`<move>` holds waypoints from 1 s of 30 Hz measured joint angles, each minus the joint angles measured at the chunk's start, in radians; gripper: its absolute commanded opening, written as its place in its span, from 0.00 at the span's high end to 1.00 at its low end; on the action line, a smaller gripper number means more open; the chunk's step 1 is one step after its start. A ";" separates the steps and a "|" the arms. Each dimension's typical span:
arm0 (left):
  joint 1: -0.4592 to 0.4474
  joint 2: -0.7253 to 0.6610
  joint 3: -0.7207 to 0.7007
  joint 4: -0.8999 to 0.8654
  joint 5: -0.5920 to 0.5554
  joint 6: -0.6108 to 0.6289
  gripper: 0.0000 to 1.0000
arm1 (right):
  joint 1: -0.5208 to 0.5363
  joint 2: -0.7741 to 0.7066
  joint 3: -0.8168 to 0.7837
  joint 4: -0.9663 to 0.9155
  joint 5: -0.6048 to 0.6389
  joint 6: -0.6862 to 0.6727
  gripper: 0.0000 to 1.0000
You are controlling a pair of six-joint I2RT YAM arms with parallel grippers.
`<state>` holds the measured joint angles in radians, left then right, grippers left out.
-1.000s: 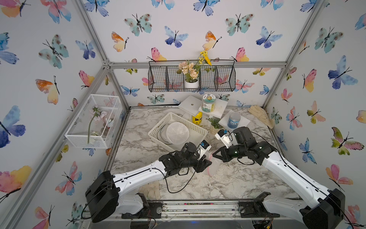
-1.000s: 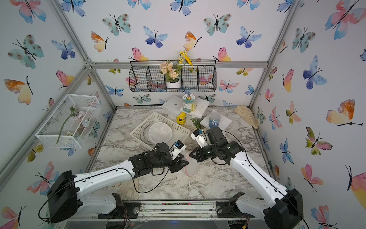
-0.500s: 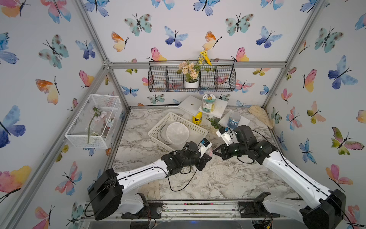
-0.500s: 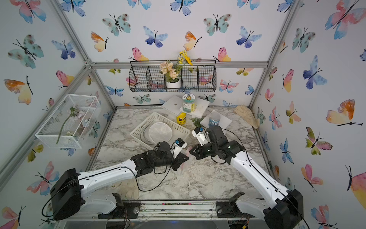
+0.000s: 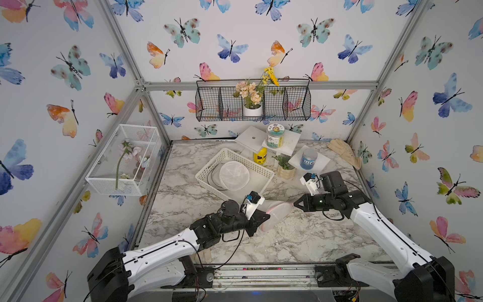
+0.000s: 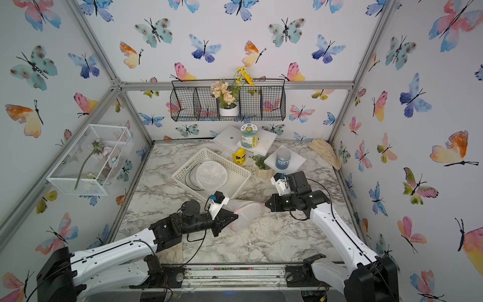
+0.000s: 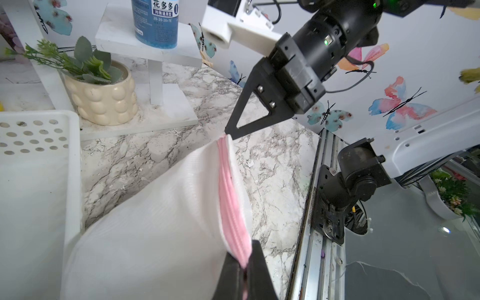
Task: Turn the laundry bag inside out
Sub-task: Zip the zipper on the laundry bag.
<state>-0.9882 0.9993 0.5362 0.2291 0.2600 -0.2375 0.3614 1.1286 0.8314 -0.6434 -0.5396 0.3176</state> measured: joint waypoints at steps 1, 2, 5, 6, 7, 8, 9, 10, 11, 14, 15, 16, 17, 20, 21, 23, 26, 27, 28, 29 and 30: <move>0.000 -0.006 -0.021 0.011 0.000 -0.011 1.00 | 0.000 0.003 -0.015 0.005 -0.014 0.005 0.98; 0.000 -0.006 -0.032 0.016 0.000 -0.016 1.00 | 0.000 0.006 -0.025 0.009 -0.025 0.011 0.98; 0.001 -0.003 -0.049 0.016 -0.002 -0.034 0.74 | -0.001 0.027 -0.024 0.017 -0.048 0.015 0.98; 0.001 -0.003 -0.047 0.013 -0.005 -0.036 0.62 | -0.002 0.033 -0.018 0.016 -0.050 0.012 0.98; 0.001 -0.003 -0.041 0.004 -0.010 -0.039 0.53 | -0.003 0.037 -0.008 0.015 -0.050 0.007 0.98; 0.001 -0.003 -0.033 -0.006 -0.013 -0.042 0.46 | -0.003 0.039 0.003 0.012 -0.050 0.000 0.98; 0.001 -0.003 -0.024 -0.014 -0.019 -0.041 0.39 | -0.003 0.039 0.021 0.007 -0.051 -0.010 0.98; 0.001 -0.004 -0.012 -0.025 -0.023 -0.040 0.35 | -0.003 0.039 0.040 0.001 -0.053 -0.021 0.98; 0.001 -0.005 -0.002 -0.034 -0.032 -0.037 0.32 | -0.003 0.039 0.058 -0.003 -0.057 -0.031 0.98; 0.001 -0.009 0.052 -0.075 -0.060 -0.005 0.30 | -0.003 0.038 0.113 -0.008 -0.075 -0.061 0.98; 0.001 -0.007 0.072 -0.086 -0.062 0.009 0.30 | -0.001 0.037 0.129 -0.011 -0.085 -0.069 0.98; 0.001 -0.002 0.097 -0.096 -0.065 0.021 0.29 | 0.001 0.037 0.141 -0.014 -0.094 -0.076 0.98; 0.001 0.006 0.117 -0.105 -0.065 0.034 0.29 | 0.005 0.036 0.150 -0.015 -0.103 -0.082 0.98; 0.001 0.056 0.191 -0.126 -0.065 0.075 0.29 | 0.027 0.032 0.170 -0.023 -0.124 -0.105 0.98; 0.001 0.078 0.218 -0.137 -0.066 0.090 0.29 | 0.034 0.029 0.175 -0.029 -0.126 -0.115 0.98; 0.001 0.105 0.254 -0.172 -0.083 0.116 0.29 | 0.039 0.020 0.187 -0.043 -0.118 -0.135 0.98; 0.006 0.130 0.293 -0.236 -0.124 0.145 0.29 | 0.042 0.005 0.217 -0.070 -0.068 -0.154 0.98; 0.009 0.134 0.296 -0.260 -0.137 0.151 0.29 | 0.042 0.000 0.229 -0.079 -0.048 -0.157 0.98; 0.013 0.135 0.294 -0.280 -0.146 0.154 0.29 | 0.042 -0.003 0.240 -0.084 -0.029 -0.161 0.98; 0.018 0.134 0.287 -0.298 -0.153 0.156 0.29 | 0.042 -0.005 0.247 -0.085 -0.017 -0.163 0.98; 0.022 0.130 0.274 -0.311 -0.160 0.156 0.29 | 0.042 -0.006 0.253 -0.085 -0.006 -0.165 0.98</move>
<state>-0.9665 1.1297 0.8101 -0.0822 0.1001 -0.0818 0.4038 1.1221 1.0843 -0.7288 -0.5453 0.1528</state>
